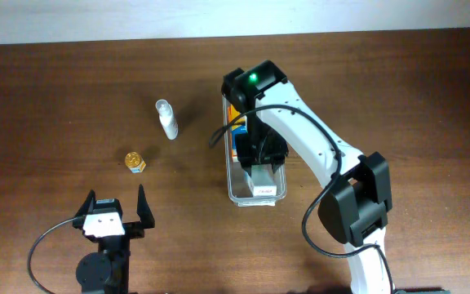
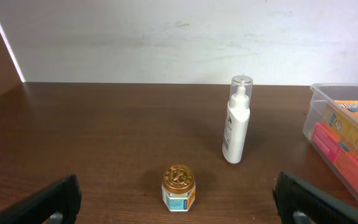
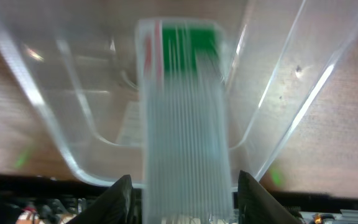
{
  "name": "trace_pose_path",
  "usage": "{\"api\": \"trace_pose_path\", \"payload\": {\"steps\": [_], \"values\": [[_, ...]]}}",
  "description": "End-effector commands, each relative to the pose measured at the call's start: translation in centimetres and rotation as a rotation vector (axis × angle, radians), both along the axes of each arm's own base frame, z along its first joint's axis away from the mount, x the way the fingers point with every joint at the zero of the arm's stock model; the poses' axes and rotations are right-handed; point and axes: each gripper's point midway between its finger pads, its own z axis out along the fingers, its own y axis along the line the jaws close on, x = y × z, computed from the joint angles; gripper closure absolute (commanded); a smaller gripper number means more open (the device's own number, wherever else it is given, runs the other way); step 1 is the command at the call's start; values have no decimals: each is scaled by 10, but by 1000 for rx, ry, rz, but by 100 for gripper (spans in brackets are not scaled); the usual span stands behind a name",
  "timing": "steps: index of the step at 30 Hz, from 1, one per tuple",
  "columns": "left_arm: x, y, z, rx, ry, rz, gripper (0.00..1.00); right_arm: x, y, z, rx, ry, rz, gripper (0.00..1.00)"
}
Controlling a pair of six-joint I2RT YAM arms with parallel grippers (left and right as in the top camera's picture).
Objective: Pack container
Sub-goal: 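Push the Panadol box down into the container with the right gripper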
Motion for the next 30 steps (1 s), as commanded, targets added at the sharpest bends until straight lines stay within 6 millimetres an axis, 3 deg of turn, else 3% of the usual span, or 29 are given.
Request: {"api": "trace_pose_path", "payload": {"steps": [1,15,25,27,30], "values": [[0,2,-2,16,-1,9,0,-9,-9,-6,-27,36,18,54],[0,2,-2,16,-1,9,1,16,-7,-16,-25,-74,26,54],[0,2,-2,16,-1,9,1,19,-9,-16,0,-64,3,54],[0,2,-2,16,-1,9,1,21,-8,-17,5,-73,3,58],[0,2,-2,16,-1,9,0,22,-7,-19,8,-78,3,75]]}}
